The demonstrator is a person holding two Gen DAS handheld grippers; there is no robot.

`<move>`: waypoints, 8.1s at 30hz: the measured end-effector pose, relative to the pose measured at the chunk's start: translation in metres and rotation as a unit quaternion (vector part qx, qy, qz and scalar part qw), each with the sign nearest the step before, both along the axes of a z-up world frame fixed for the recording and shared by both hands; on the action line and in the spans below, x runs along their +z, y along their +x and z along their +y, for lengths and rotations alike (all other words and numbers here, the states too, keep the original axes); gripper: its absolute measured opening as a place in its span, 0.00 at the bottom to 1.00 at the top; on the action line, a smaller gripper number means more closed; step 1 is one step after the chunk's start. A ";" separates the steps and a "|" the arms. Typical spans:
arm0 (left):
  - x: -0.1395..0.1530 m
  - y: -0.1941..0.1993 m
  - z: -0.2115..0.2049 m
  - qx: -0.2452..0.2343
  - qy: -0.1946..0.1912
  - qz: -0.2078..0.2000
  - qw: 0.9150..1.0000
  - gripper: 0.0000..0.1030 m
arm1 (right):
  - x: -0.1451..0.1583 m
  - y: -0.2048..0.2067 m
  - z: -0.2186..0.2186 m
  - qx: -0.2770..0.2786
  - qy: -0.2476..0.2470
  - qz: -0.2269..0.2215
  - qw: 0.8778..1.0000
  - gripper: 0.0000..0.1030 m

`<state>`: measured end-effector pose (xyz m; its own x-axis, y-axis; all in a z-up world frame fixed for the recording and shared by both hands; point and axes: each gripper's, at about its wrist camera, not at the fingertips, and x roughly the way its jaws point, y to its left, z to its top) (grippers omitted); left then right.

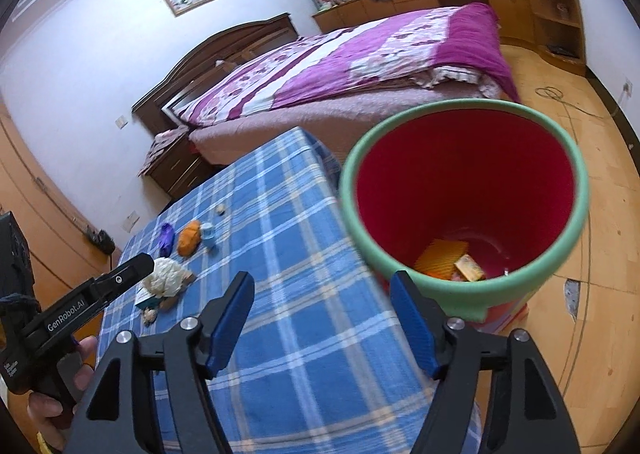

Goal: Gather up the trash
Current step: 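Move both tools back over the table toward the crumpled bag and white box, then grasp the crumpled plastic bag with the right tool while the left tool grasps the white medicine box, then carry both items over the red bucket and open both tools to drop them, then move both tools back over the table while the left tool grasps the wooden stick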

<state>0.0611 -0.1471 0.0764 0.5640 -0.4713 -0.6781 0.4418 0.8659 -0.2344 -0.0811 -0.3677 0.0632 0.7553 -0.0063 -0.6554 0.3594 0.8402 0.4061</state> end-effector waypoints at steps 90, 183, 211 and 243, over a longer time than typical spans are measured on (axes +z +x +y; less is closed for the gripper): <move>-0.059 0.087 0.080 0.116 0.062 0.041 0.991 0.91 | -0.018 0.120 0.084 0.134 0.024 -0.002 0.991 0.26; -0.017 -0.033 -0.177 -0.153 0.078 -0.019 0.985 0.88 | -0.009 -0.051 -0.119 -0.089 0.019 -0.057 0.994 0.30; -0.038 -0.022 -0.215 -0.162 0.064 0.001 0.985 0.90 | -0.020 -0.049 -0.168 -0.116 0.048 -0.054 0.991 0.57; -0.025 0.013 -0.031 -0.030 0.057 0.009 0.998 0.90 | 0.001 -0.014 -0.036 -0.044 0.022 -0.023 0.999 0.64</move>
<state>0.0744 -0.1781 0.0512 0.5238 -0.4228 -0.7395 0.4904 0.8595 -0.1441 -0.0949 -0.4036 0.0647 0.7827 -0.0458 -0.6208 0.4104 0.7878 0.4593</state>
